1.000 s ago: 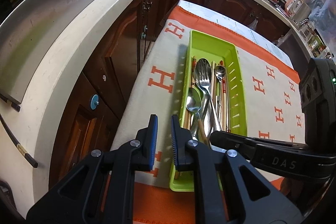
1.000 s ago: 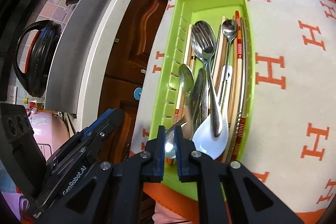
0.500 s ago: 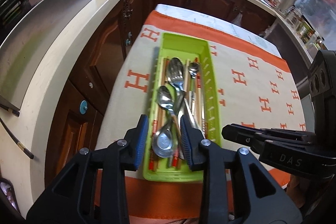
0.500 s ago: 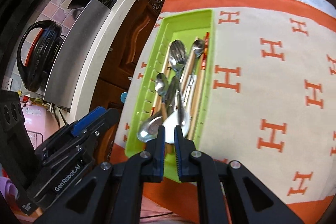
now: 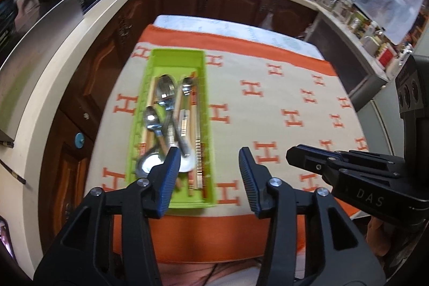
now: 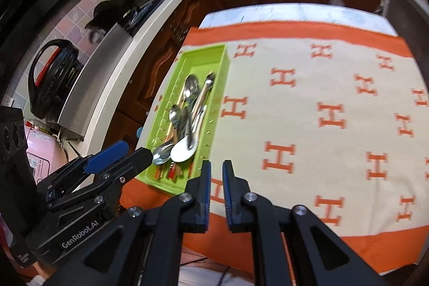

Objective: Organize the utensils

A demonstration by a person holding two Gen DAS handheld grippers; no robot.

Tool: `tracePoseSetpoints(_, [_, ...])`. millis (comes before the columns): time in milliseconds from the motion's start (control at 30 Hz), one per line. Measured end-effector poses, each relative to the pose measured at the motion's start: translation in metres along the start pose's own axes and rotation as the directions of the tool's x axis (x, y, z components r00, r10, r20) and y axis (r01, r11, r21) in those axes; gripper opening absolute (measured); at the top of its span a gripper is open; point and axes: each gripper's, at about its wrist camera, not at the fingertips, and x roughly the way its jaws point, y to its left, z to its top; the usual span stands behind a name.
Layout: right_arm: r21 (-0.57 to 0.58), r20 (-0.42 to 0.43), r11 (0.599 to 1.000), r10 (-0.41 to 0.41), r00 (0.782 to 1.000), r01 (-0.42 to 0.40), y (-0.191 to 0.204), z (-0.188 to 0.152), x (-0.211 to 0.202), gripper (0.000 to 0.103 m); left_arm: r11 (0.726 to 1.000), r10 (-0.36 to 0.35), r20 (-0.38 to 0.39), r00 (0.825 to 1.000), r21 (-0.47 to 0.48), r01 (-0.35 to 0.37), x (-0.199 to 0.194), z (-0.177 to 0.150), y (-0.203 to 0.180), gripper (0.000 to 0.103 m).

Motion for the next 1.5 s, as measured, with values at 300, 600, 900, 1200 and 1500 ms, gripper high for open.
tracePoseSetpoints(300, [0.004,0.145,0.996,-0.085,0.986,0.086,-0.021,-0.007,-0.071,0.010,0.997,-0.057,0.089,0.994,0.057,0.052,-0.043,0.016,-0.057,0.073])
tracePoseSetpoints(600, [0.034,0.265,0.992,-0.127,0.956,0.122,-0.031,-0.015,-0.113,0.025,0.997,0.005,0.220,0.975,0.076,-0.022,-0.081,0.031,-0.091,0.085])
tracePoseSetpoints(900, [0.007,0.298,0.989,-0.144,0.944,0.148,-0.024,-0.018,-0.115,0.025,0.995,0.060,0.233,0.971,0.063,-0.077,-0.085,0.028,-0.097,0.086])
tracePoseSetpoints(1200, [0.014,0.286,0.989,-0.147,0.947,0.149,-0.025,-0.016,-0.107,0.025,0.994,0.075,0.220,0.973,0.065,-0.091,-0.073,0.025,-0.098,0.086])
tracePoseSetpoints(1500, [0.011,0.279,0.989,-0.147,0.949,0.150,-0.025,-0.016,-0.104,0.025,0.992,0.100,0.198,0.975,0.051,-0.113,-0.061,0.027,-0.097,0.086])
